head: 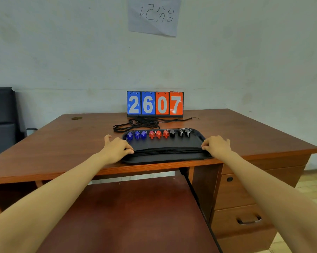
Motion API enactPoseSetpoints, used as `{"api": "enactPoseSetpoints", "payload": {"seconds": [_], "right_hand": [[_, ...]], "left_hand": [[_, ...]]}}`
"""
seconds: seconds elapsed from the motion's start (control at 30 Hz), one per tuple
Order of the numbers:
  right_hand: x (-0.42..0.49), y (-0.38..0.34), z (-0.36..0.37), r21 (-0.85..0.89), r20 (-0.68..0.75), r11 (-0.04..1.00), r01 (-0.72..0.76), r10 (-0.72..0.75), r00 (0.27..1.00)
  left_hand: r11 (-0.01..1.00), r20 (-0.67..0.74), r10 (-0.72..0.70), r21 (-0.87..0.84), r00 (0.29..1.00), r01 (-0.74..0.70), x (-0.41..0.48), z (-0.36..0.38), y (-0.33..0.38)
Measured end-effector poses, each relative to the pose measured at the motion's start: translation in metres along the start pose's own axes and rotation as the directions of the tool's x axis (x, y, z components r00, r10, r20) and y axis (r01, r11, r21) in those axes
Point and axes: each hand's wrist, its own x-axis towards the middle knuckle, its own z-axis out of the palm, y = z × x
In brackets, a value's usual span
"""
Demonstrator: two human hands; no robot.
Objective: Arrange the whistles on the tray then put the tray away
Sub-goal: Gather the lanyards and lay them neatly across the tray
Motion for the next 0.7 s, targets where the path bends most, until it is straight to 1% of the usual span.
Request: {"api": "enactPoseSetpoints", "payload": {"seconds": [0.13, 0.27, 0.4, 0.5, 0.63, 0.7], "right_hand": [[0.001, 0.0, 0.0, 0.008, 0.024, 0.999, 0.036, -0.037, 0.999], [-0.001, -0.002, 0.002, -0.014, 0.068, 0.996, 0.084, -0.083, 0.994], [0.001, -0.006, 0.0, -0.051, 0.053, 0.993, 0.106, -0.103, 0.993], [0.011, -0.019, -0.003, -0.029, -0.002, 0.985, 0.173, -0.173, 0.985], [0.037, -0.049, -0.011, 0.033, -0.043, 0.96, 0.277, -0.275, 0.96], [0.057, -0.064, -0.016, 0.059, -0.045, 0.947, 0.315, -0.313, 0.949]], "left_hand": [[0.999, 0.025, -0.011, -0.049, 1.0, 0.013, -0.002, -0.001, 0.0], [1.0, 0.024, -0.01, -0.007, 1.0, 0.01, -0.002, 0.0, -0.001], [1.0, 0.013, -0.015, -0.01, 1.0, 0.015, 0.0, -0.001, 0.001], [0.999, -0.026, -0.017, -0.041, 1.0, 0.016, 0.008, -0.008, 0.005], [0.986, -0.117, -0.052, -0.161, 0.992, 0.033, 0.037, -0.026, 0.007], [0.987, -0.148, -0.069, -0.154, 0.987, 0.046, 0.059, -0.036, 0.003]]}}
